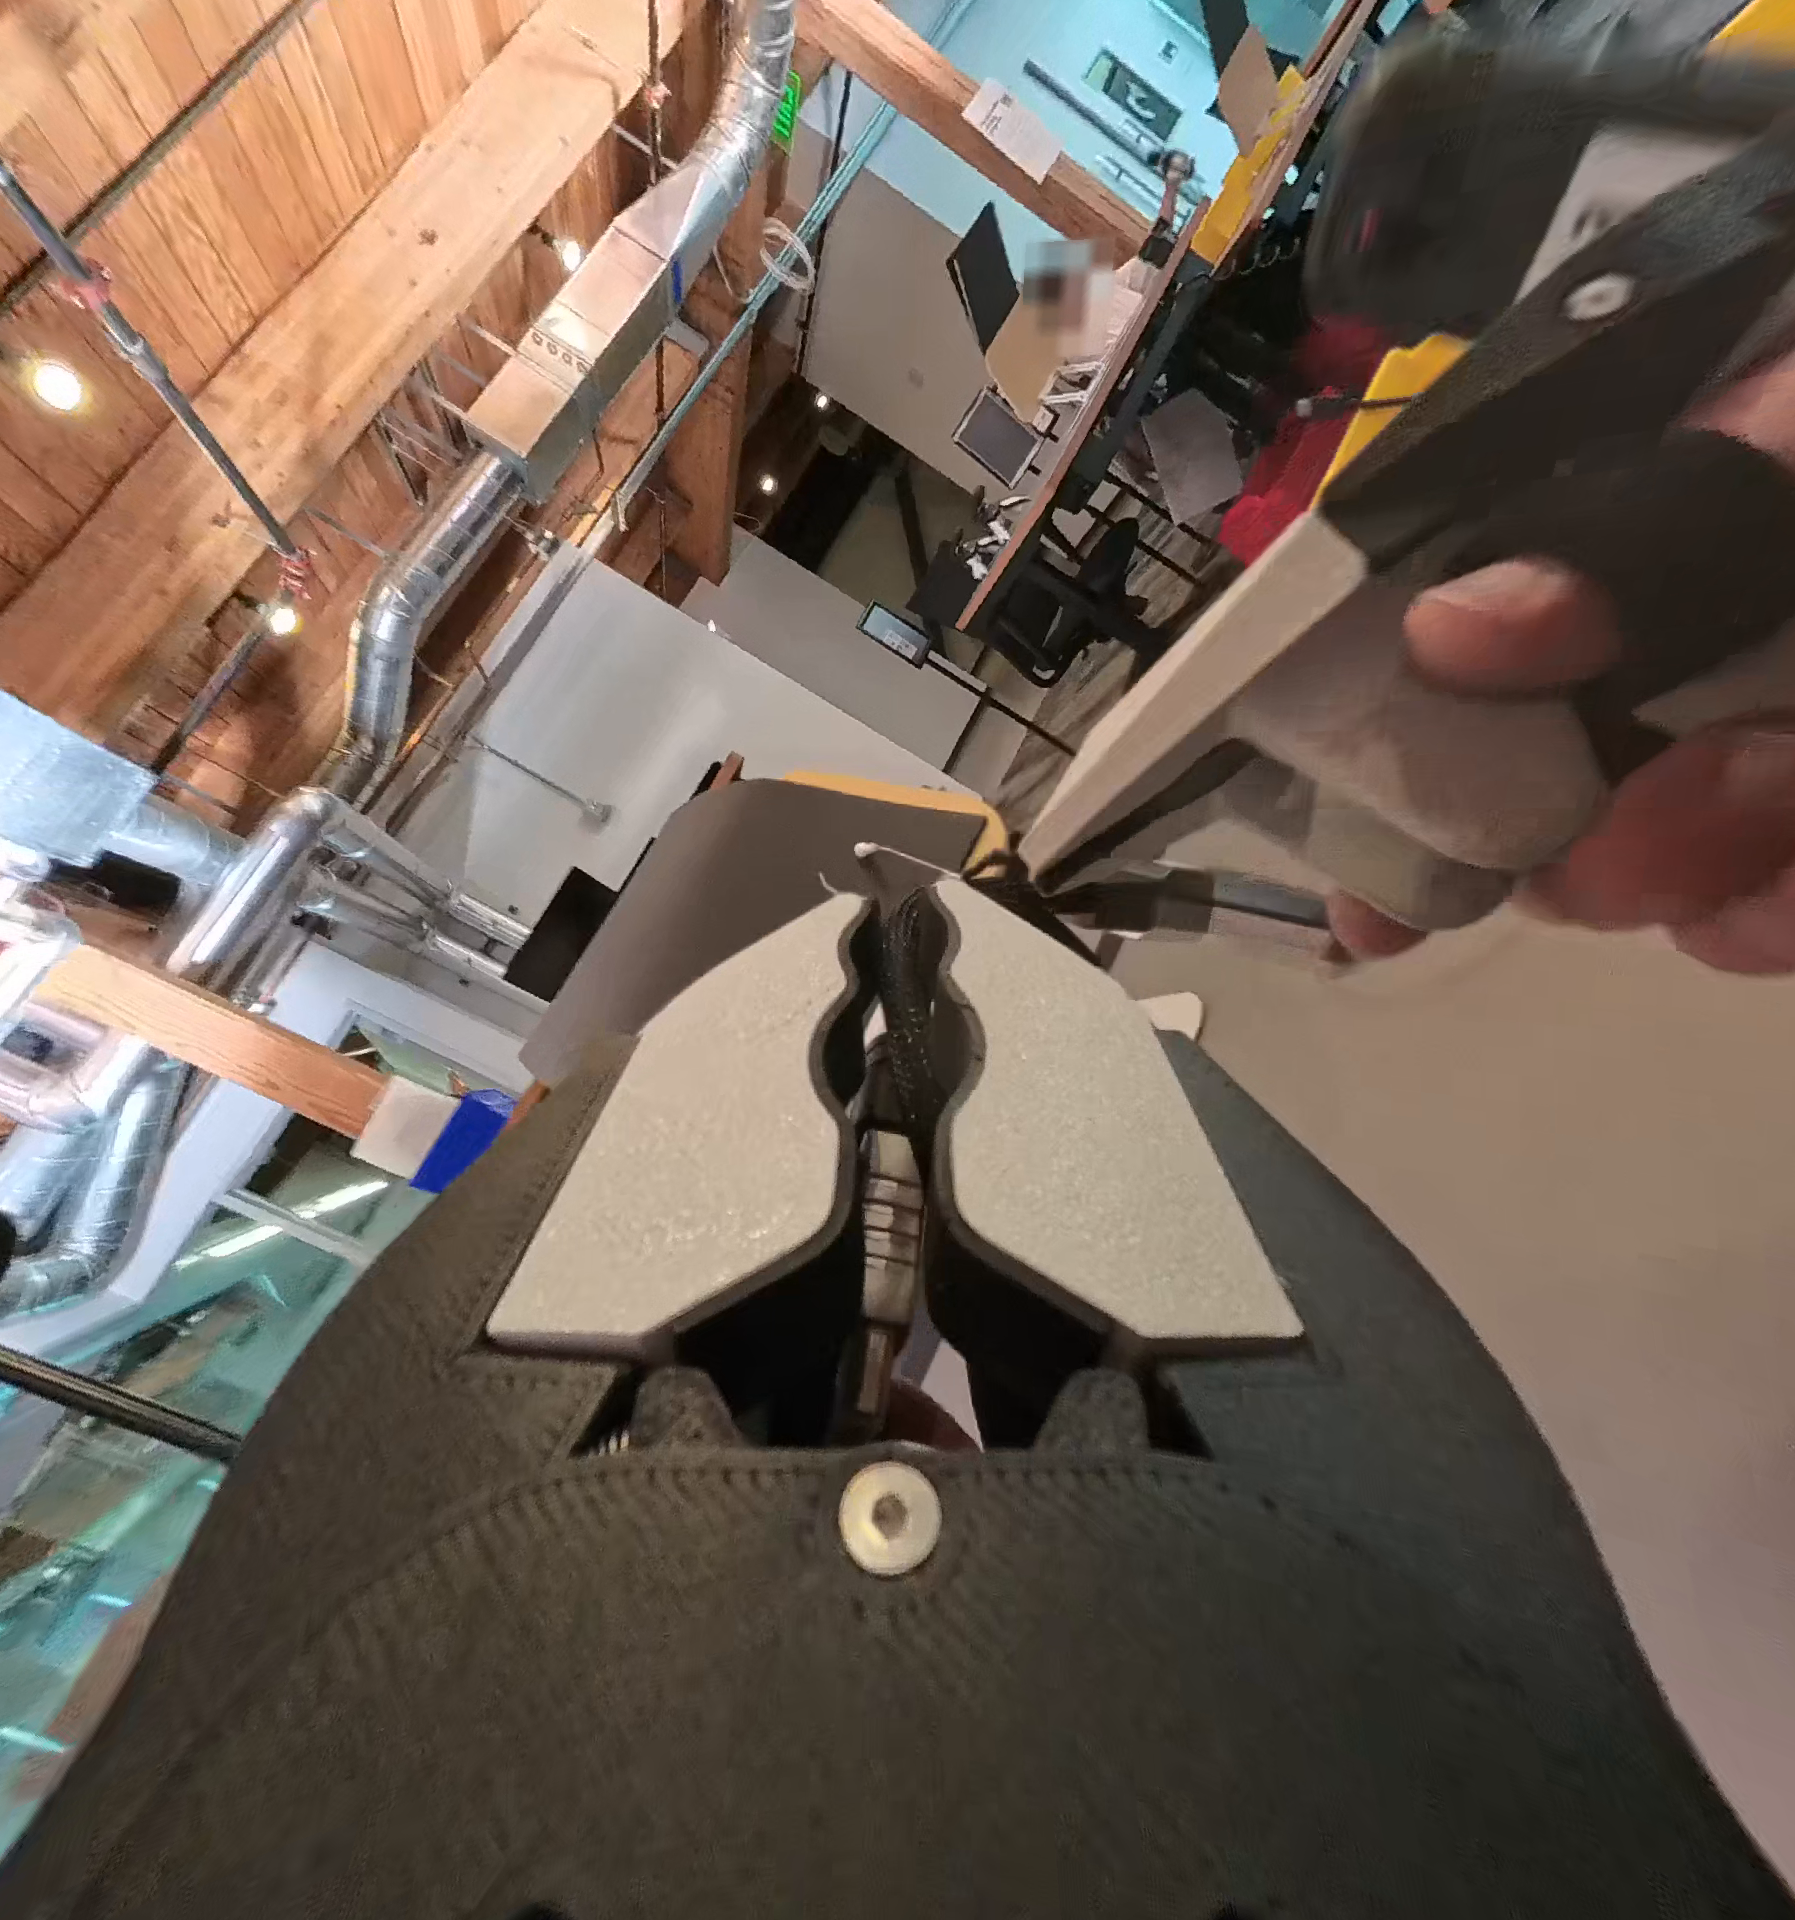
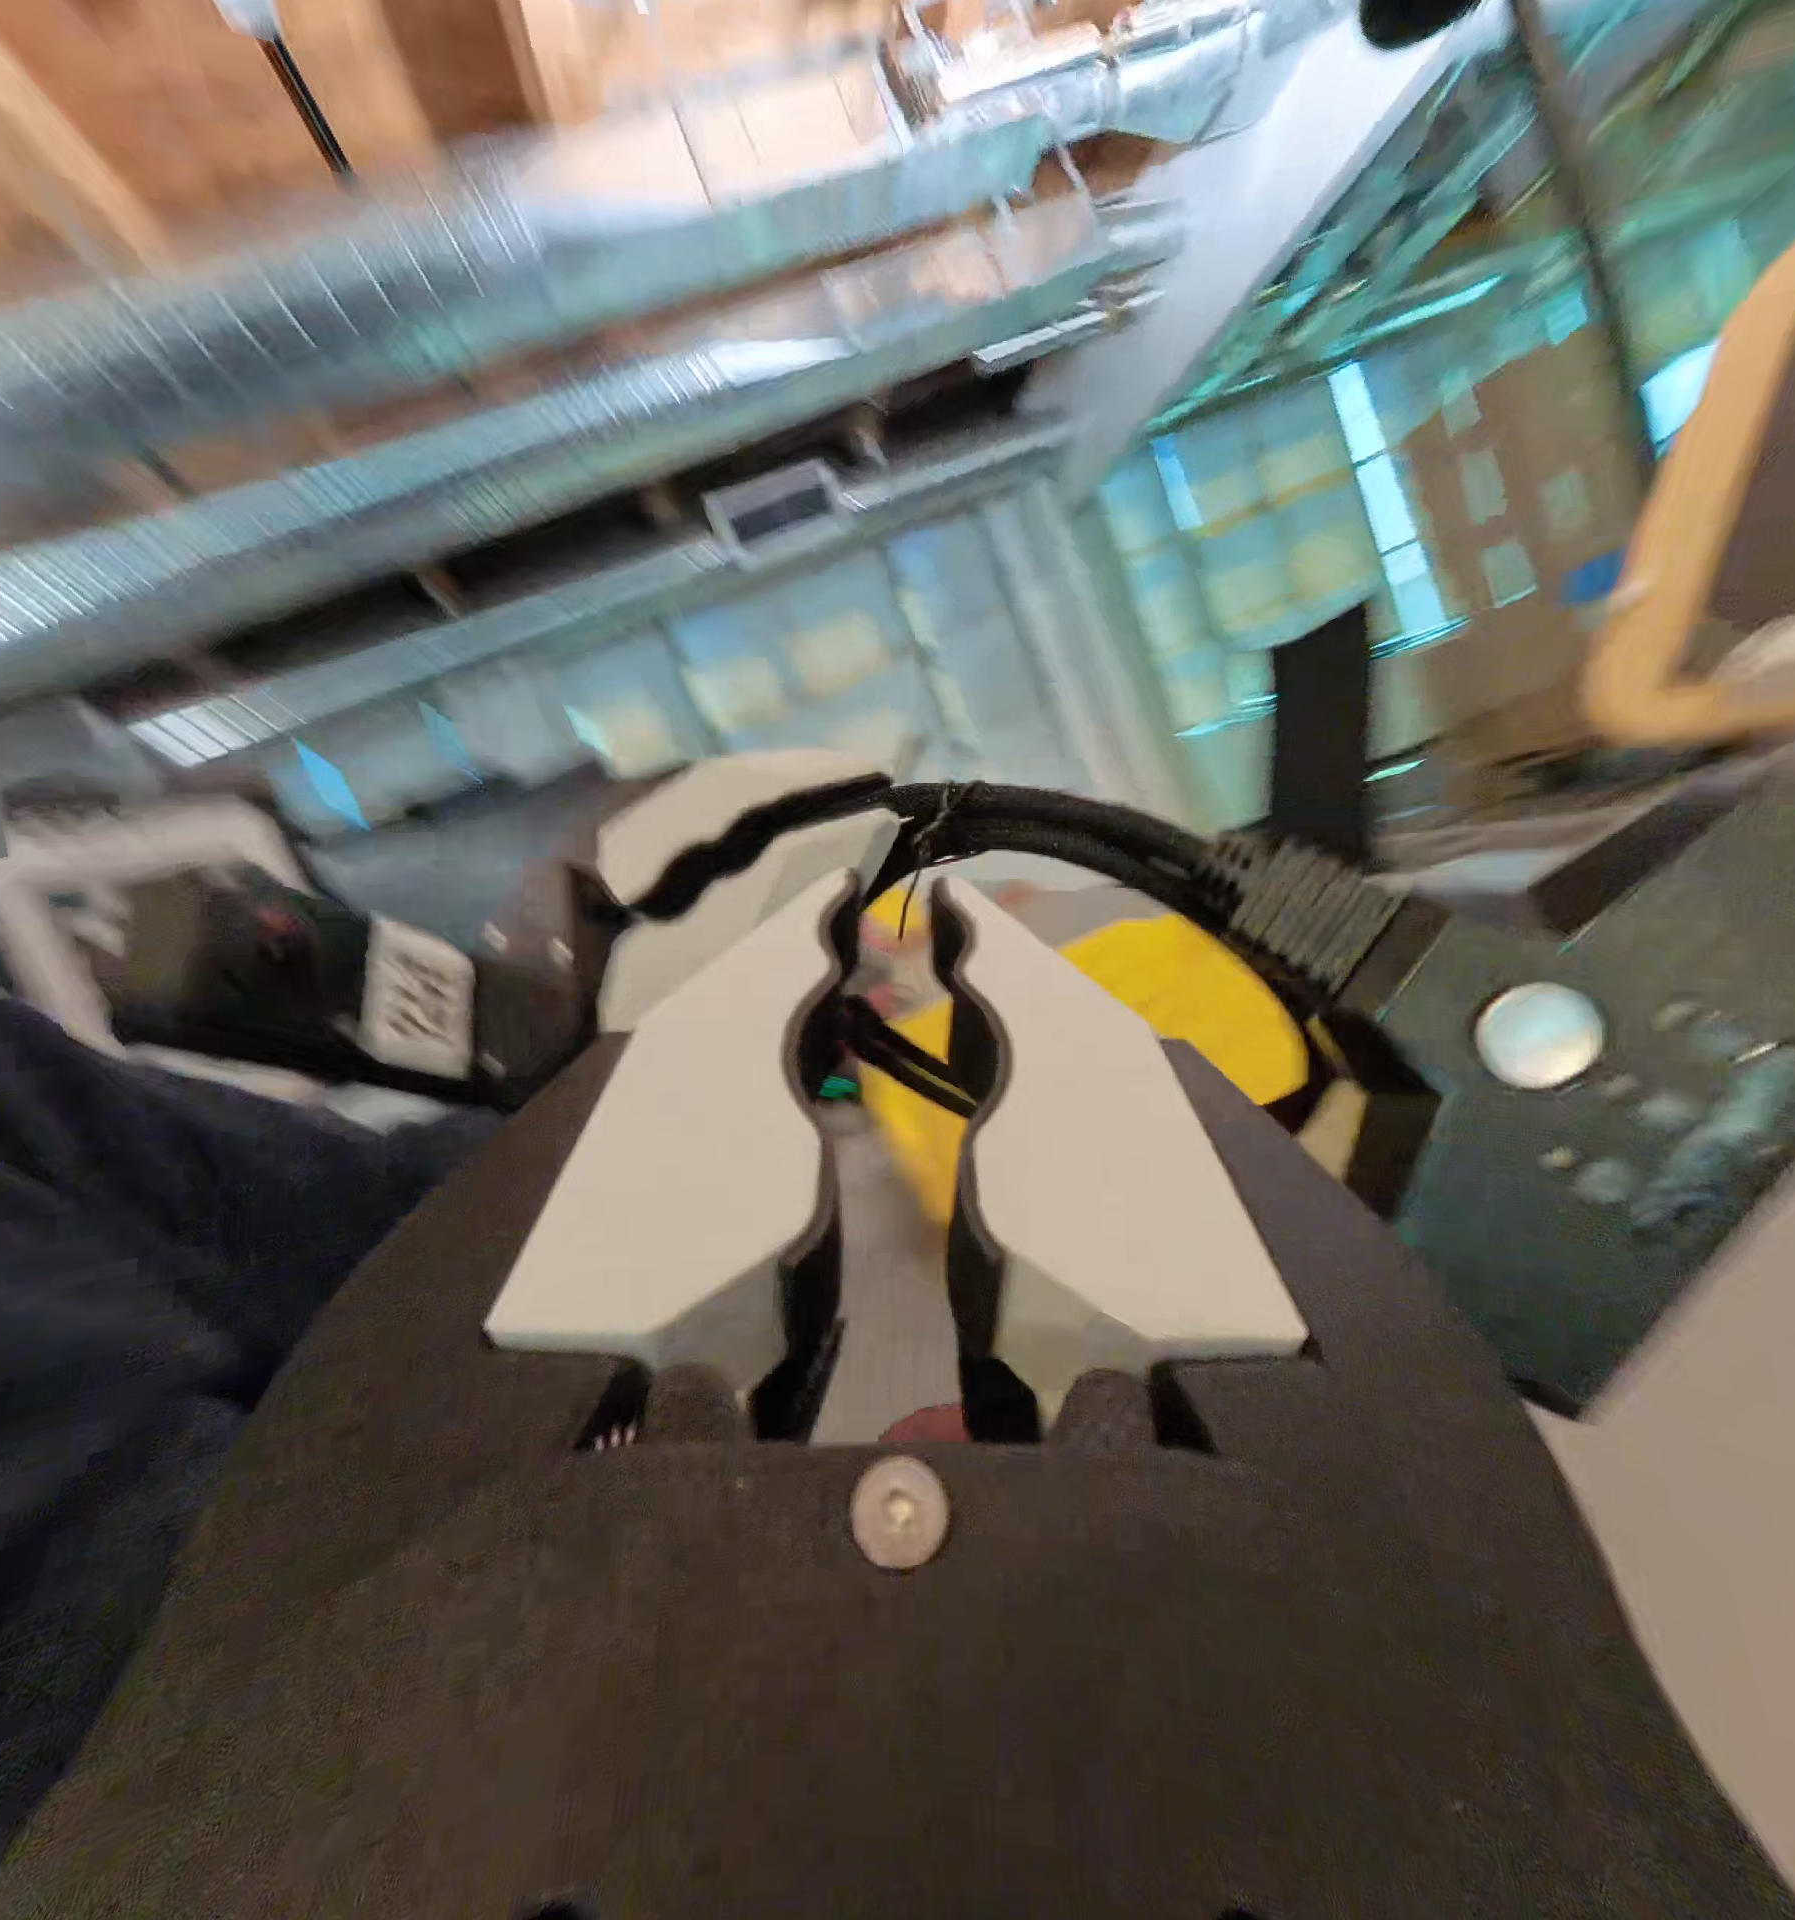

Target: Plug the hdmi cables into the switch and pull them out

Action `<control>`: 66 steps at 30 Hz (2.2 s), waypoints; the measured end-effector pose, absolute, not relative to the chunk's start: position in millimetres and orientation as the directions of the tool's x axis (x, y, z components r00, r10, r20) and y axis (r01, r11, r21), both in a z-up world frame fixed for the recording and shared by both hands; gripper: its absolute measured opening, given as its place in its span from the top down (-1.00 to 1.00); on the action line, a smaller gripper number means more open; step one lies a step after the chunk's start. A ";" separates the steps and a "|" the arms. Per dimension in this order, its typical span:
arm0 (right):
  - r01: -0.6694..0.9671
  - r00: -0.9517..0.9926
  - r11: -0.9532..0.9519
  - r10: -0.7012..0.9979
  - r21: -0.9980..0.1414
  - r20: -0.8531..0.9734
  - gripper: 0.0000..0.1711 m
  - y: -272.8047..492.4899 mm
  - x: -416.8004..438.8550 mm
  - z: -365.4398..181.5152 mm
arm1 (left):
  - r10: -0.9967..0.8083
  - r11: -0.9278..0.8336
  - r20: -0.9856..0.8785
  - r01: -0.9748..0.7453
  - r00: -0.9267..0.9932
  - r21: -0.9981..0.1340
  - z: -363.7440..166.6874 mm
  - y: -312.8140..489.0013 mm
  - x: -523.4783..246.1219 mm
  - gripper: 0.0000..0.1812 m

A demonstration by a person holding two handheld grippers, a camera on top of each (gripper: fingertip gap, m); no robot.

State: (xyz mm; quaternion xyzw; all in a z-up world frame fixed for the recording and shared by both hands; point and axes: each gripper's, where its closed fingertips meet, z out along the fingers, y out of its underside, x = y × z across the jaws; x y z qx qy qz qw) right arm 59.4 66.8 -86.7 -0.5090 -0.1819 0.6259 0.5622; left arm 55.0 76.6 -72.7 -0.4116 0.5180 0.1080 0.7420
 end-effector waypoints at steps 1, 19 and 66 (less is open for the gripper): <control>-0.447 0.288 -0.170 0.902 -0.878 -0.321 0.75 68.2 59.9 -87.5 | -0.293 0.632 -0.848 -0.576 0.441 -0.518 -73.2 78.6 54.0 0.94; 0.385 0.620 0.520 0.466 -0.763 0.631 0.89 74.9 64.5 -81.5 | -0.323 0.604 -0.826 -0.571 0.462 -0.556 -67.0 81.5 51.7 0.94; 0.546 0.587 0.553 0.282 -0.629 0.758 1.00 77.1 63.7 -76.6 | -0.344 0.582 -0.802 -0.559 0.489 -0.590 -63.8 79.8 52.2 0.94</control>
